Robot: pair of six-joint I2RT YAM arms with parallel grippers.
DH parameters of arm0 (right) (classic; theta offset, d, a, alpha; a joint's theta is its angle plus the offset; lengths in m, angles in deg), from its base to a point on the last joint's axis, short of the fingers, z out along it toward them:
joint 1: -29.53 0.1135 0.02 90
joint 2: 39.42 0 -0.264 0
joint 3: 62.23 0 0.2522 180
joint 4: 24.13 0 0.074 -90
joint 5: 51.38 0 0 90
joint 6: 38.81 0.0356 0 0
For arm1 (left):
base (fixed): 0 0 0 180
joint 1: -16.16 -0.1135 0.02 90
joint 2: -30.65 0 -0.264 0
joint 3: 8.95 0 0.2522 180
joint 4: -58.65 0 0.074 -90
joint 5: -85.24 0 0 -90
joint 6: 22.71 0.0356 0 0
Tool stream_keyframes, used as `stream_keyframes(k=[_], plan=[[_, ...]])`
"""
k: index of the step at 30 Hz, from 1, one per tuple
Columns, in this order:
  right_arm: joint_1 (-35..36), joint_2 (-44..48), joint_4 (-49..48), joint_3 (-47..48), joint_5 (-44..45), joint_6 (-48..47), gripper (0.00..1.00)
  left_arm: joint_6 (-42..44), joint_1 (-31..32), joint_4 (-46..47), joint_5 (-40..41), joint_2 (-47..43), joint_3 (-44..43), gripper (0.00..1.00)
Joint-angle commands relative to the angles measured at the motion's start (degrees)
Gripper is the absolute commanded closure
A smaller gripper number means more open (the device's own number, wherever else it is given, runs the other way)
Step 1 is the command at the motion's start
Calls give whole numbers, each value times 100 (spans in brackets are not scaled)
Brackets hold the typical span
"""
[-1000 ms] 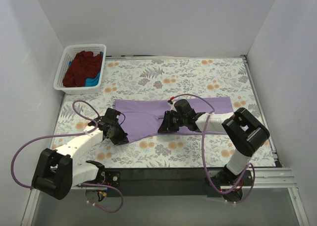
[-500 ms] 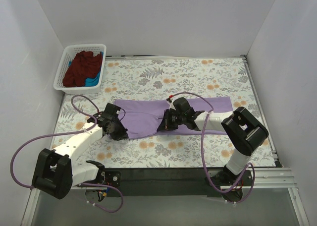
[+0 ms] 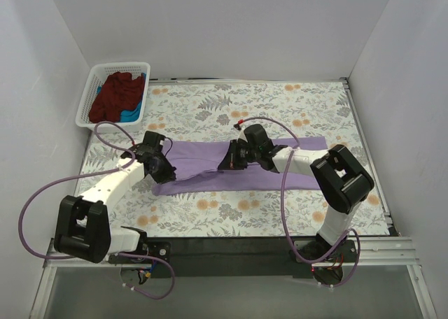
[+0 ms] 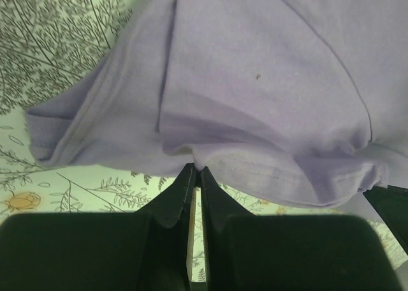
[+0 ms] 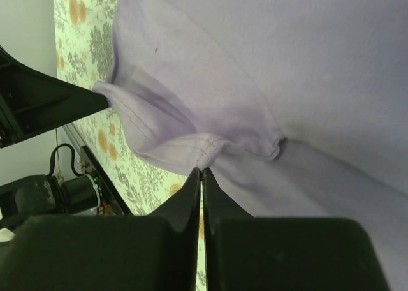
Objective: Fold and stack the t-shirts
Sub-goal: Fold the tshirt
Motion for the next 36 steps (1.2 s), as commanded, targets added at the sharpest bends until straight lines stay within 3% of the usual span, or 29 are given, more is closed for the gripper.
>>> stream_keyframes(k=[1, 14, 17, 20, 26, 30, 36], plan=[[-79, -236, -59, 371, -143, -66, 99, 242, -249, 90, -10, 114, -307, 100], [-255, -790, -41, 872, -152, -92, 99, 497, -557, 574, -185, 905, -563, 100], [-272, -861, -33, 917, -143, -92, 99, 541, -557, 600, -168, 1020, -598, 88], [-272, -861, -24, 995, -117, -119, 90, 567, -566, 600, -106, 967, -650, 75], [-272, -861, 169, 1312, 23, -390, 77, 603, -566, 530, 96, 897, -879, 62], [-290, -738, 266, 1321, 278, -575, 72, 611, -566, 582, 175, 748, -844, 55], [-316, -904, 433, 1576, 445, -769, 70, 603, -592, 662, 166, 818, -826, 54]])
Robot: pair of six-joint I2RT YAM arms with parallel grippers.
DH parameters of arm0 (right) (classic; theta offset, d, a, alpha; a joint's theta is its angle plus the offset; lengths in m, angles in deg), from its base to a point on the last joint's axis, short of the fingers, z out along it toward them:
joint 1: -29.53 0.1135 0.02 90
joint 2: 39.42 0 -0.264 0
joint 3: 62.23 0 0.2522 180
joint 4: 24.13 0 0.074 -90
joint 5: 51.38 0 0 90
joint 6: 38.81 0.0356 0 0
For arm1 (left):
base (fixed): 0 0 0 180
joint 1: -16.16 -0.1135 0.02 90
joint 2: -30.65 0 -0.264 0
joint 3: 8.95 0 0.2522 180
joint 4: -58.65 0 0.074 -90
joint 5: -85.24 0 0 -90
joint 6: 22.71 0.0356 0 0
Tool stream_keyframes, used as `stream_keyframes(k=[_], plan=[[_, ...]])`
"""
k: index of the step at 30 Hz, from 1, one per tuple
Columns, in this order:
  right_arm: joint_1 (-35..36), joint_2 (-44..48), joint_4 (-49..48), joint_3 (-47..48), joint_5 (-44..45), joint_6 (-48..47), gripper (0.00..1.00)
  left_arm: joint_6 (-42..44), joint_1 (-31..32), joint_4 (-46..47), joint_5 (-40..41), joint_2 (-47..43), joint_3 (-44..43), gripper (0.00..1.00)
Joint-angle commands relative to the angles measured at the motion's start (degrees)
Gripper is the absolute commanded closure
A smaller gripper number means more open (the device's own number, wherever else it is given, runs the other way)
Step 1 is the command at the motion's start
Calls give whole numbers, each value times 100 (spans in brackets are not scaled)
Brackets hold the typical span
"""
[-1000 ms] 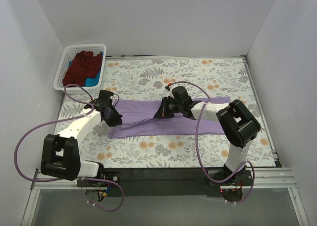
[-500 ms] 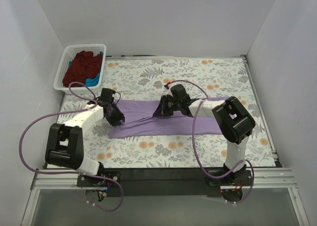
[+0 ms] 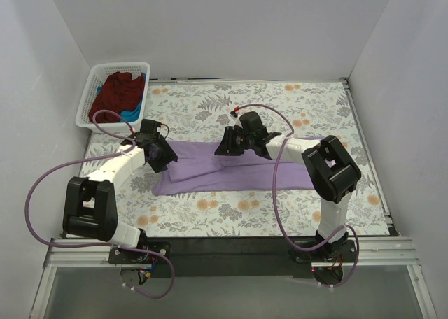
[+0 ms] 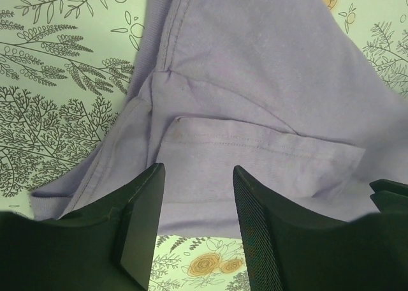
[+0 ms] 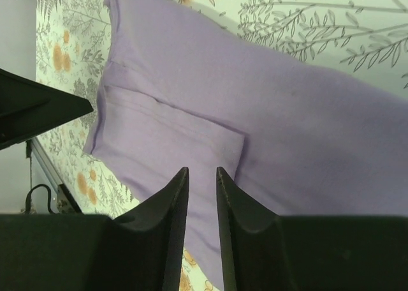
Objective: Fold and stack the t-shirts
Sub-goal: Fold the tshirt
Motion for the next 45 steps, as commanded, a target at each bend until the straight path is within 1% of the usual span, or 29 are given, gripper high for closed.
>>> stream_keyframes(k=[1, 3, 4, 5, 9, 11, 13, 14, 15, 17, 21, 23, 26, 30, 33, 34, 35, 36, 39, 40, 41, 42, 43, 45], plan=[[-56, -35, 99, 330, 218, -305, 69, 61, -41, 76, 114, -170, -107, 53], [-100, 44, 178, 339, 228, -367, 69, 52, -59, 6, 131, -205, -177, 52], [-152, 97, 195, 304, 245, -498, 68, 52, -59, -12, 140, -336, -186, 49], [-188, 175, 283, 234, 297, -595, 67, 52, -59, -64, 149, -415, -187, 48], [-460, 789, 739, -161, 622, -1324, 59, 87, -50, -258, 166, -898, -108, 48], [-697, 1036, 1011, -363, 789, -1727, 58, 43, -33, -363, 123, -1188, 120, 48], [-846, 1423, 1564, -601, 895, -2027, 57, -53, -15, -381, 26, -1356, 348, 48], [-856, 1546, 1741, -662, 1000, -2177, 57, -80, -6, -372, 17, -1487, 619, 49], [-847, 1782, 1908, -724, 1271, -2422, 55, -141, -15, -355, 26, -1532, 744, 52], [-856, 1986, 2276, -987, 1500, -2564, 55, -176, -6, -311, 26, -1541, 1034, 56], [-873, 2381, 2612, -1532, 1835, -2670, 53, -352, -15, -144, 35, -1288, 1237, 72], [-926, 2435, 2683, -1805, 1871, -2661, 52, -457, -24, 5, 52, -1155, 1272, 75], [-1014, 2426, 2806, -1981, 1836, -2688, 51, -475, -68, 243, 209, -795, 1299, 76], [-1032, 2190, 3096, -2086, 1617, -2776, 49, -274, -243, 296, 403, -49, 948, 77], [-1014, 2058, 3254, -2227, 1345, -2785, 49, 42, -384, 576, 325, 584, 474, 77], [-979, 2040, 3315, -2262, 1257, -2767, 49, 113, -419, 620, 385, 768, 81, 77], [-953, 2039, 3351, -2289, 1090, -2732, 49, 192, -437, 612, 403, 1223, -149, 76], [-892, 2039, 3394, -2315, 1010, -2706, 49, 341, -437, 595, 421, 1427, -369, 75], [-523, 2101, 3474, -2307, 677, -2548, 49, 552, -446, 524, 465, 2200, -1309, 71], [-304, 2110, 3517, -2280, 597, -2512, 49, 588, -446, 481, 448, 2325, -1494, 71], [-198, 2118, 3535, -2228, 518, -2451, 49, 614, -446, 463, 430, 2422, -1853, 70], [-92, 2153, 3570, -2158, 509, -2416, 49, 649, -446, 445, 430, 2518, -1987, 69], [83, 2197, 3597, -1957, 509, -2372, 49, 702, -446, 410, 430, 2511, -2101, 66], [181, 2337, 3571, -1728, 544, -2371, 50, 755, -454, 357, 509, 2362, -2286, 62]])
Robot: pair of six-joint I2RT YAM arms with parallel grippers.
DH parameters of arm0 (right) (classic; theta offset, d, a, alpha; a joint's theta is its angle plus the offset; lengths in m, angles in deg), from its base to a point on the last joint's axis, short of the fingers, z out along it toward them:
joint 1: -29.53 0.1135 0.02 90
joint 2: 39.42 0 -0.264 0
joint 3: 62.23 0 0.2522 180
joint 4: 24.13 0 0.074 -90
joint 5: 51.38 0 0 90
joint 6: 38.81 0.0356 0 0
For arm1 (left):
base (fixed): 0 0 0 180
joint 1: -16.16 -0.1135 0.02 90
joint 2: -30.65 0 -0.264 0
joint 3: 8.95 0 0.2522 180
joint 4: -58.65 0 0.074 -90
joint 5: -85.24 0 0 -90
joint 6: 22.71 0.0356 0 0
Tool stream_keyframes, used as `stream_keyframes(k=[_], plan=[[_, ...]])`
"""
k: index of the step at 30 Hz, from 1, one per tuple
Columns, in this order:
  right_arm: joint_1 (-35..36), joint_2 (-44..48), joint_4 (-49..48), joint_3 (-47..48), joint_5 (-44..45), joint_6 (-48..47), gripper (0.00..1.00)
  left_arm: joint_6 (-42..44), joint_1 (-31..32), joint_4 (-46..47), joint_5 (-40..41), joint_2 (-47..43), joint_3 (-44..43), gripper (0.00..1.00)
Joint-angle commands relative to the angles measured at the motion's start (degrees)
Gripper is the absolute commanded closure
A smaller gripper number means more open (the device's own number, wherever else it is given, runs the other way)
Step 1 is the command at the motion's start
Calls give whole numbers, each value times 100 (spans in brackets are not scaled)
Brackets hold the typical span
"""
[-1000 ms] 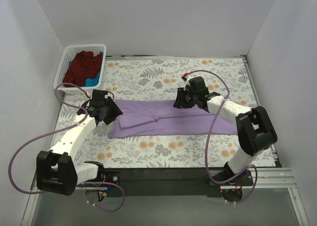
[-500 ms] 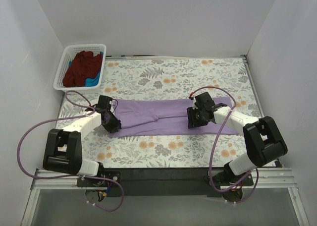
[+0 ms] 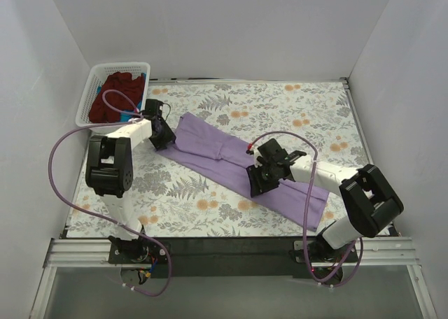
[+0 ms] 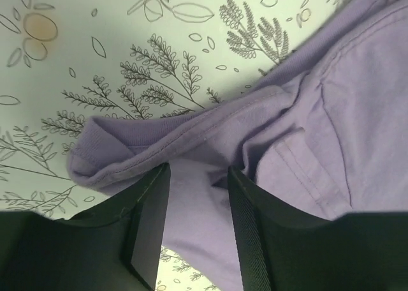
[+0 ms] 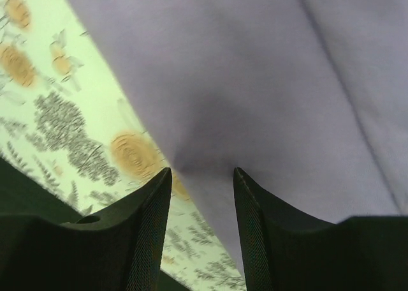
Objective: Fold and stack the t-shirts
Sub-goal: Fold the tshirt
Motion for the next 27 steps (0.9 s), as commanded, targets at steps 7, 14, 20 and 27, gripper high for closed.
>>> stream_keyframes(k=[7, 14, 20, 27], plan=[[258, -379, -276, 1939, -1078, -192, 50, 529, -26, -67, 585, -2623, 733, 42], [354, -2101, -1472, 3565, -2439, 98, 50, 415, -17, -58, -56, -4770, 2491, 28], [495, -3613, -2027, 4788, -2670, 441, 50, 512, -17, 302, -162, -5555, 3598, 28], [355, -4809, -2475, 5255, -1924, 730, 50, 635, -17, 566, -153, -5538, 3749, 29]])
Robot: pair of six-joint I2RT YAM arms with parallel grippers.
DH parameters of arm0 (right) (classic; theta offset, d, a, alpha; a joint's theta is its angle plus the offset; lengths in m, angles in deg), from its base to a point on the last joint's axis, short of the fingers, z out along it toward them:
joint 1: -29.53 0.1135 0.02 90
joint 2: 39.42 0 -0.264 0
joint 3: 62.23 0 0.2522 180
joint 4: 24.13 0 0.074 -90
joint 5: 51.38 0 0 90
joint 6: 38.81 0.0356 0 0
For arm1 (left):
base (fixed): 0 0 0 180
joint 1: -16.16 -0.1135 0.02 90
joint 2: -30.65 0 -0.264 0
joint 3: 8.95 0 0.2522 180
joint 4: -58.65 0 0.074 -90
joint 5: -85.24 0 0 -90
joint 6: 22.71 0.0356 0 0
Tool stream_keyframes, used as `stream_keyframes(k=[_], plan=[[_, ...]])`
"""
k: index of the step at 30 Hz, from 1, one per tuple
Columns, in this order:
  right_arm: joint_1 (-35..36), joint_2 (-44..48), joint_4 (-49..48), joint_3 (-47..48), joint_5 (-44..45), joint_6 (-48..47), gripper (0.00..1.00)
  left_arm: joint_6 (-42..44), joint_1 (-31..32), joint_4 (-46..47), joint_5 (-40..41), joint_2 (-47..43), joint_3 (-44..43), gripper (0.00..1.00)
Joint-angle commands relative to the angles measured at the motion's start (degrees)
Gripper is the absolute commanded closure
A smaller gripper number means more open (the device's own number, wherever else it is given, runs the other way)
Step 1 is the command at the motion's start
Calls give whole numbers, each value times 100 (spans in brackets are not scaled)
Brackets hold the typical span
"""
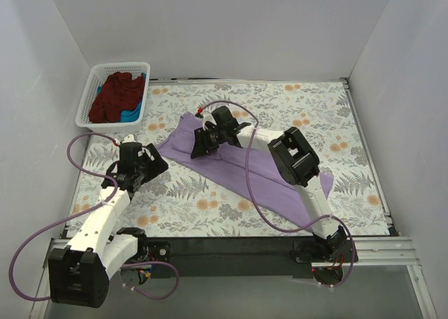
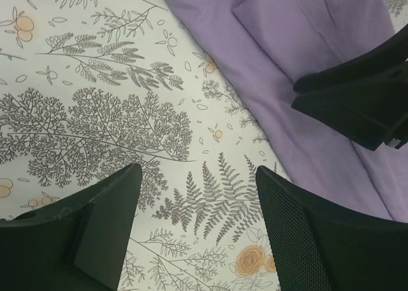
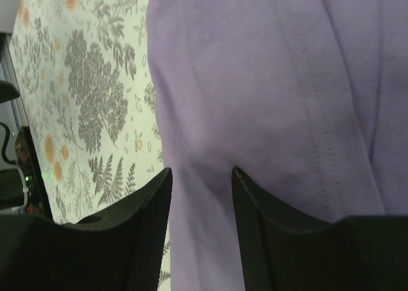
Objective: Fold and stack the t-shirts
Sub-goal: Fold the tshirt
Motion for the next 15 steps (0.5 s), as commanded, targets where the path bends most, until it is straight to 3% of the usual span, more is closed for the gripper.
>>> stream_keyframes(k=[1, 6, 15], plan=[[-281, -273, -558, 317, 413, 411, 50, 143, -17, 358, -20, -130, -43, 29], [-940, -827, -814, 598, 510, 1150, 50, 152, -17, 394, -20, -34, -34, 30], [-2286, -933, -735, 1442, 476, 1486, 49, 169, -17, 411, -55, 72, -43, 30]])
